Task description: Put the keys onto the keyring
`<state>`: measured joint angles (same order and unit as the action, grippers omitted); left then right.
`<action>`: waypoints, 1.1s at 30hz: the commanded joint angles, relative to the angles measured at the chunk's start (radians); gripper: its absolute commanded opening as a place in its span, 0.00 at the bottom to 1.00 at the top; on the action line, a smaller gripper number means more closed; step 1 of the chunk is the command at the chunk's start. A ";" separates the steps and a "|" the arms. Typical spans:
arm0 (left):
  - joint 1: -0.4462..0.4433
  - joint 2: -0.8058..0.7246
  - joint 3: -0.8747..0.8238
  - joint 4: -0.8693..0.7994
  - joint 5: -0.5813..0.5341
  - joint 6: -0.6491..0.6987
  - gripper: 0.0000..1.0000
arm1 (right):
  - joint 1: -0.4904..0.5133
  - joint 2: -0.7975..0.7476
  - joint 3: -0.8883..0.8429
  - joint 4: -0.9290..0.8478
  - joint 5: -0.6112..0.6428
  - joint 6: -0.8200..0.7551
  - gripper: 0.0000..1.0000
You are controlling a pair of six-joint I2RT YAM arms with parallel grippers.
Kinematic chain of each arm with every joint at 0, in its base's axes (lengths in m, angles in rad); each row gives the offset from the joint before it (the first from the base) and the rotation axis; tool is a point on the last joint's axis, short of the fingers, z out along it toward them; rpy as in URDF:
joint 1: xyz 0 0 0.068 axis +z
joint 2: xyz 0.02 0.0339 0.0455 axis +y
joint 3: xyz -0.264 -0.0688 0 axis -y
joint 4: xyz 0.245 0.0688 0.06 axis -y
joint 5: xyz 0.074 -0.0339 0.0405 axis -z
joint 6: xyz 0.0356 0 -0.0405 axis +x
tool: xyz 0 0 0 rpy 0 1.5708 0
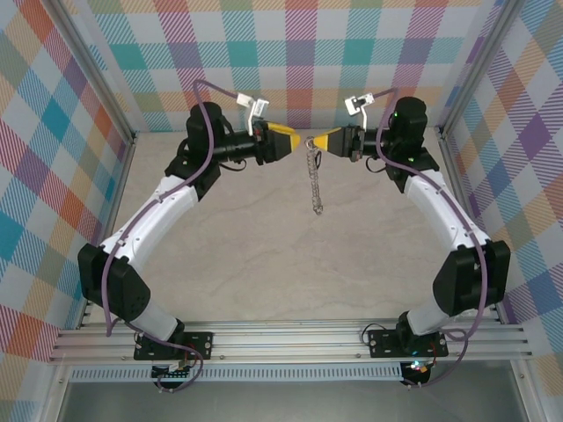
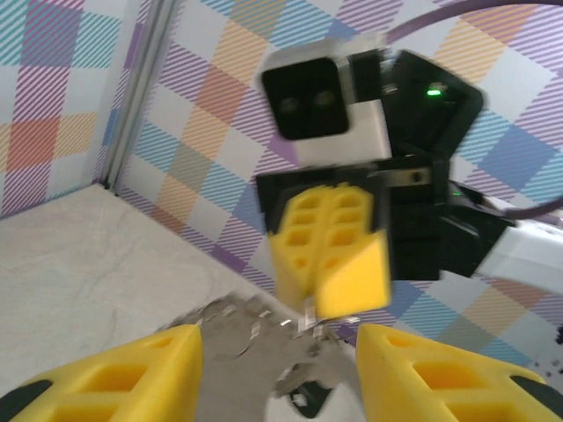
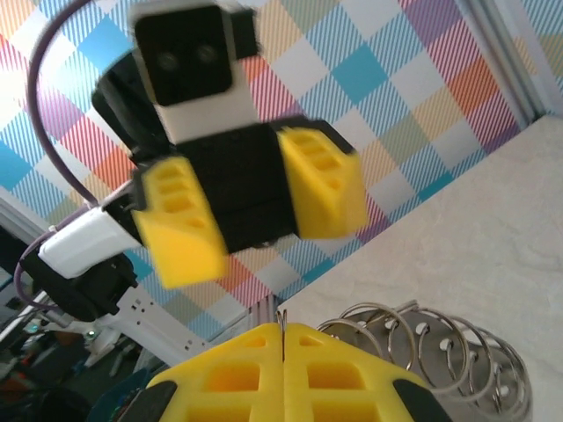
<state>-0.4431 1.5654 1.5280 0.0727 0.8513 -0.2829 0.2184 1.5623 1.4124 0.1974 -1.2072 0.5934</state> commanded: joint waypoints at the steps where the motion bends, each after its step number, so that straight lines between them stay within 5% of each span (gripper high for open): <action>1: 0.016 0.045 0.080 -0.126 0.123 0.079 0.49 | -0.013 0.050 0.059 -0.056 -0.098 -0.043 0.00; 13: 0.017 0.191 0.304 -0.411 0.210 0.201 0.42 | -0.013 0.126 0.071 0.079 -0.115 0.072 0.00; 33: 0.013 0.262 0.342 -0.369 0.236 0.147 0.36 | -0.012 0.128 0.062 0.103 -0.101 0.082 0.00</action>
<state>-0.4397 1.8244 1.8313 -0.3374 1.0580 -0.1154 0.2089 1.6882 1.4498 0.2497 -1.2846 0.6731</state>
